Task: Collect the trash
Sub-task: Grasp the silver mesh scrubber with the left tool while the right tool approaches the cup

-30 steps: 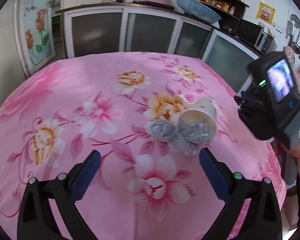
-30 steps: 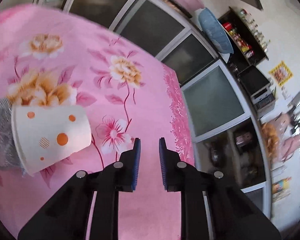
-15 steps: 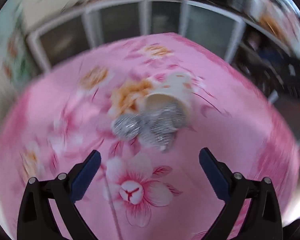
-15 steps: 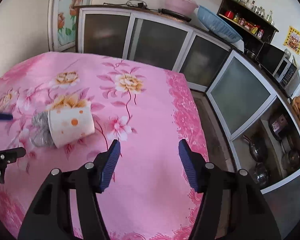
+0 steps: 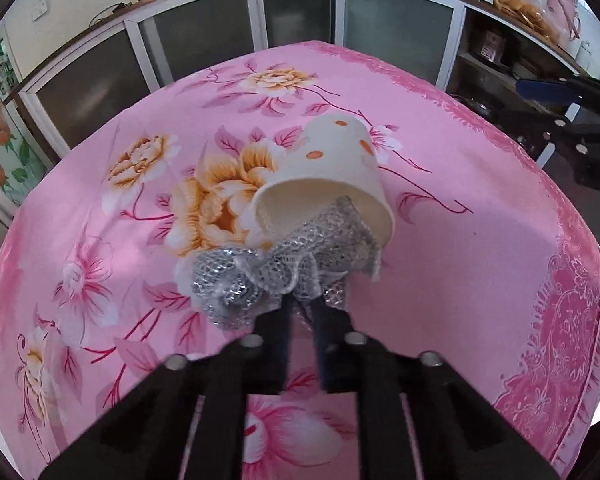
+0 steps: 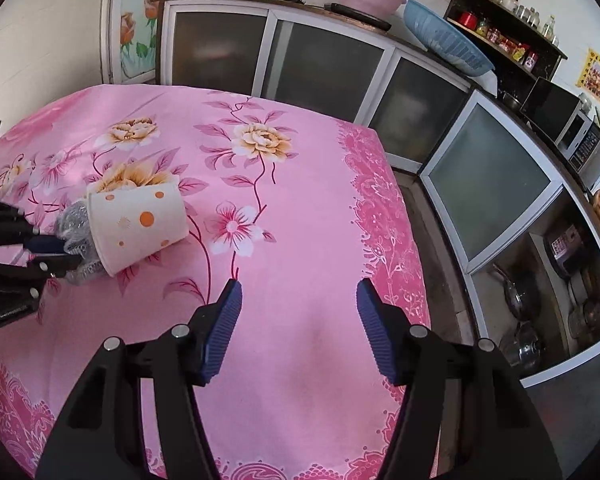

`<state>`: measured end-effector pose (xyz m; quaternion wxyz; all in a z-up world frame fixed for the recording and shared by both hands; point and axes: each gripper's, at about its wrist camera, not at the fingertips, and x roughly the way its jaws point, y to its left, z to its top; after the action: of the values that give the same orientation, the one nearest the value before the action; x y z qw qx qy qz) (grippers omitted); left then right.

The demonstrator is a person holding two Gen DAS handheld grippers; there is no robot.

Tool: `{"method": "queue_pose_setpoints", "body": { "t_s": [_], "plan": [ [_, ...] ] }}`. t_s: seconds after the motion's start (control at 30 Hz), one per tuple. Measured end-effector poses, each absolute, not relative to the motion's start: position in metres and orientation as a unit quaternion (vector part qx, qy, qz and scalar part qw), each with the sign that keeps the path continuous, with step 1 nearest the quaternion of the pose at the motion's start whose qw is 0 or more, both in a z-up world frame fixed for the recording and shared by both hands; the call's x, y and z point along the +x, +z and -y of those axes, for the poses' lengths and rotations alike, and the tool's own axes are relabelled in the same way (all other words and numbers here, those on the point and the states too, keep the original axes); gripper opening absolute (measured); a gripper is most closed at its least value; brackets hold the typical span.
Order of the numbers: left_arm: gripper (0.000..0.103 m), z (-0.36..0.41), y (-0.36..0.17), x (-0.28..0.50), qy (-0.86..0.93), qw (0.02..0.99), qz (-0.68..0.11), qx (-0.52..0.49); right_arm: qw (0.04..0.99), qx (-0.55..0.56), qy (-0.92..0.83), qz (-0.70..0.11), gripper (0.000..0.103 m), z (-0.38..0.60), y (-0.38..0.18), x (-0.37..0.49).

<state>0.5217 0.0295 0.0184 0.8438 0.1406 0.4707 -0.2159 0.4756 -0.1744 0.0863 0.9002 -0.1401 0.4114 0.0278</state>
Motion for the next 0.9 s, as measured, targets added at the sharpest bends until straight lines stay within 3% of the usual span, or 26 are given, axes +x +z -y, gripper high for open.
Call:
{"method": "queue_pose_setpoints", "body": {
  "t_s": [0.23, 0.33, 0.4, 0.57, 0.73, 0.87, 0.9],
  "plan": [
    [0.003, -0.058, 0.040, 0.498, -0.236, 0.860, -0.445, 0.082, 0.898, -0.161, 0.040, -0.408, 0.057, 0.125, 0.075, 0.473],
    [0.003, -0.076, 0.050, 0.478, -0.229, 0.868, -0.434, 0.076, 0.901, -0.183, 0.029, -0.391, 0.066, 0.098, 0.073, 0.469],
    [0.003, -0.090, 0.054, 0.467, -0.221, 0.873, -0.430, 0.069, 0.904, -0.194, 0.013, -0.380, 0.083, 0.083, 0.071, 0.468],
    [0.003, -0.120, 0.058, 0.452, -0.207, 0.881, -0.423, 0.048, 0.903, -0.257, -0.064, -0.338, 0.090, 0.046, 0.060, 0.474],
    [0.003, -0.136, 0.063, 0.444, -0.206, 0.886, -0.415, 0.031, 0.883, -0.314, -0.140, -0.320, 0.092, 0.028, 0.044, 0.495],
    [0.003, -0.141, 0.066, 0.439, -0.209, 0.888, -0.409, 0.033, 0.878, -0.291, -0.154, -0.347, 0.091, 0.048, 0.039, 0.513],
    [0.003, -0.142, 0.066, 0.438, -0.209, 0.888, -0.408, 0.032, 0.878, -0.279, -0.152, -0.358, 0.082, 0.055, 0.037, 0.518]
  ]
}}
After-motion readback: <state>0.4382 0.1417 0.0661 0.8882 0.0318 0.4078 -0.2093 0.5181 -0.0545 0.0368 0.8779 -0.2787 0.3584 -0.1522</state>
